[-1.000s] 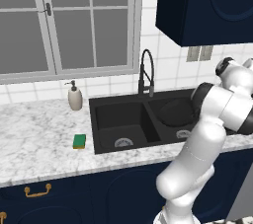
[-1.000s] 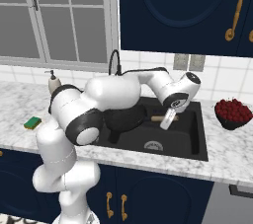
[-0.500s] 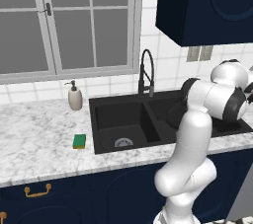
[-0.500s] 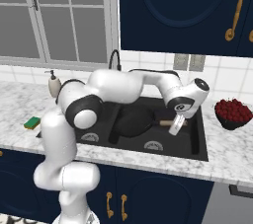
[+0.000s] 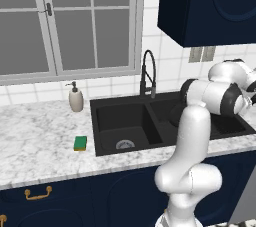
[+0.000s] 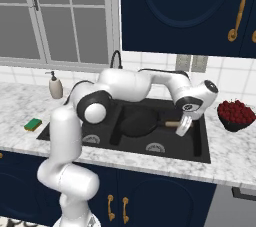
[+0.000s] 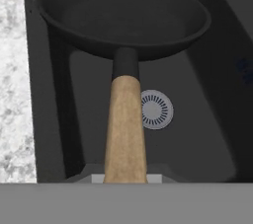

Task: Pick the pan and sponge and place them into the sink. Then turn on the water.

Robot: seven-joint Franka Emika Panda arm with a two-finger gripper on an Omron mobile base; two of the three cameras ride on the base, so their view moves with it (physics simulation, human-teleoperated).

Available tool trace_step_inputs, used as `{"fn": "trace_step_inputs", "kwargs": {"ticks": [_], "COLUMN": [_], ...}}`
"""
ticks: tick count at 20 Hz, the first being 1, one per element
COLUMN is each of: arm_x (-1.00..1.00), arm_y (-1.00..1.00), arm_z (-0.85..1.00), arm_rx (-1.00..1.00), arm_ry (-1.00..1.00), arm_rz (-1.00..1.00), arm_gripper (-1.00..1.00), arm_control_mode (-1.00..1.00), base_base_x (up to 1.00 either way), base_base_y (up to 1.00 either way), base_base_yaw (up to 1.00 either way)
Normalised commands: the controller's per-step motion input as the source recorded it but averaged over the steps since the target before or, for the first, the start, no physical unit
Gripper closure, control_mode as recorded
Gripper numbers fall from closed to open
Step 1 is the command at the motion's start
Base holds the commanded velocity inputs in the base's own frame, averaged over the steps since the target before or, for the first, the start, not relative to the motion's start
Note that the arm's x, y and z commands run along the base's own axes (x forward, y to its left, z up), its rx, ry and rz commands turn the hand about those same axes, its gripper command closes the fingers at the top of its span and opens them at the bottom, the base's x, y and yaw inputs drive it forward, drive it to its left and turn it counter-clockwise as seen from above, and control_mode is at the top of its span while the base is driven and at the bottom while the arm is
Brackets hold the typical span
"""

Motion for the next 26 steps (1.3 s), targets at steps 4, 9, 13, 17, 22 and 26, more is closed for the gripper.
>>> {"fn": "trace_step_inputs", "kwargs": {"ticks": [4,9,13,17,22,26], "arm_x": [0.16,0.04,0.15,0.16,0.35,0.43], "arm_y": [0.03,0.17,0.21,0.17,0.07,0.0], "arm_z": [-0.41,-0.37,-0.55,-0.43,-0.29,-0.42], "arm_rx": [0.0,0.0,0.0,0.0,0.0,0.0], "arm_ry": [0.0,-0.04,-0.01,0.0,0.0,-0.01], "arm_rz": [0.0,0.01,0.02,0.02,0.01,0.0], "arm_gripper": [1.0,1.0,1.0,1.0,1.0,1.0], "arm_control_mode": [-1.0,-1.0,-1.0,-1.0,-1.0,-1.0], "base_base_x": [0.0,0.0,0.0,0.0,0.0,0.0], "base_base_y": [0.0,0.0,0.0,0.0,0.0,0.0], "base_base_yaw": [0.0,0.0,0.0,0.0,0.0,0.0]}}
